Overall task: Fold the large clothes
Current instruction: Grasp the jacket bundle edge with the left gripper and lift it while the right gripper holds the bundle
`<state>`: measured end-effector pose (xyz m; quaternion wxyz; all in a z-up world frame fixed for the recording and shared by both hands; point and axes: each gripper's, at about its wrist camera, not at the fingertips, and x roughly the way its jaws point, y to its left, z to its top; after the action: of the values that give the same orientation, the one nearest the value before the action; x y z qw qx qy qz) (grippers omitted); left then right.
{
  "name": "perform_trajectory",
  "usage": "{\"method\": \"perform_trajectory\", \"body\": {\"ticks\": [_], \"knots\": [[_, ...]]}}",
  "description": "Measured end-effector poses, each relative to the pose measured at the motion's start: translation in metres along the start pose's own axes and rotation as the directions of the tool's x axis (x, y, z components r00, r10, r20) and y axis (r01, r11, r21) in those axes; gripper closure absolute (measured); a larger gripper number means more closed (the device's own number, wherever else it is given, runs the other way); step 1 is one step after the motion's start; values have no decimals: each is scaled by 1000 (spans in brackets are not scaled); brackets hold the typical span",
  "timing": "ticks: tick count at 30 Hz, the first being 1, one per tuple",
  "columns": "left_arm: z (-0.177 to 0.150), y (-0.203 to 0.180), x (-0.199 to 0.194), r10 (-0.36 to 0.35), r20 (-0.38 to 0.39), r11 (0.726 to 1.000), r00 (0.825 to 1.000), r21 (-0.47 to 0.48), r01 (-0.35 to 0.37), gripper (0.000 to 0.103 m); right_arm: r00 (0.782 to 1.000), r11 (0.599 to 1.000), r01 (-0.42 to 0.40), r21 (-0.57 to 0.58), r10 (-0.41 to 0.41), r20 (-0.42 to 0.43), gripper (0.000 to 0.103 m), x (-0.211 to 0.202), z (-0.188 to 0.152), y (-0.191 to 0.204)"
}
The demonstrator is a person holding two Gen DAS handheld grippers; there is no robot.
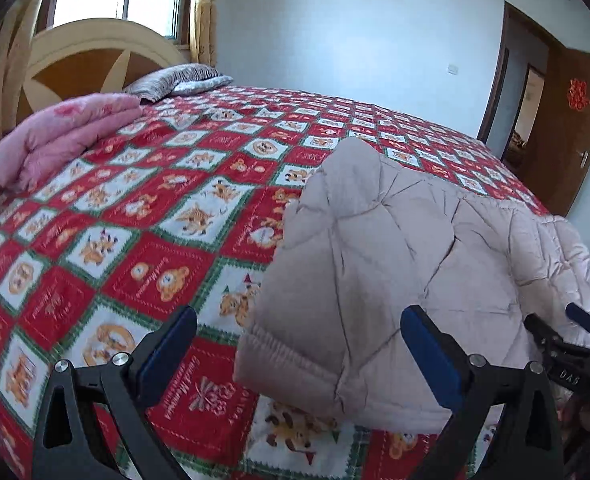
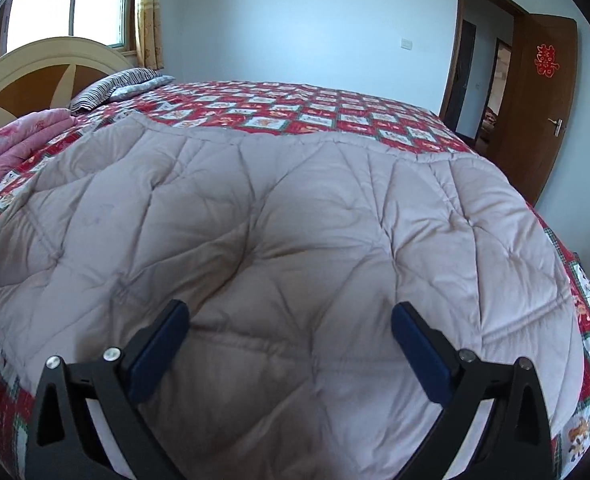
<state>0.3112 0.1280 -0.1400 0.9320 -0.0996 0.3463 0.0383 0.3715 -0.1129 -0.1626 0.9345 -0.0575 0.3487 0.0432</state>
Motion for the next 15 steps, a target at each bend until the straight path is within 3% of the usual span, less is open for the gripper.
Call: {"method": "perform_trajectory", "body": {"ticks": [3, 6, 11, 13, 14, 15], "knots": [[-7, -2, 17, -65, -49, 996, 997, -56, 62, 1, 998, 999, 36, -21, -37, -44, 0, 7, -12, 8], [-9, -5, 41, -50, -69, 996, 996, -82, 44, 1, 997, 999, 40, -22, -41, -68, 0, 22, -17, 8], [-11, 2, 69, -148, -63, 975, 987, -175, 135, 3, 994, 998, 57, -37, -61, -92, 0, 33, -14, 12], [-10, 1, 73, -176, -46, 968, 983, -190, 165, 26, 993, 998, 55, -32, -58, -99, 0, 36, -14, 11], [-10, 1, 74, -195, -45, 964, 980, -192, 183, 31, 993, 998, 53, -30, -56, -102, 0, 37, -13, 11], [-10, 1, 72, -209, -34, 961, 977, -192, 199, 43, 993, 998, 52, -29, -54, -104, 0, 37, -14, 11]]}}
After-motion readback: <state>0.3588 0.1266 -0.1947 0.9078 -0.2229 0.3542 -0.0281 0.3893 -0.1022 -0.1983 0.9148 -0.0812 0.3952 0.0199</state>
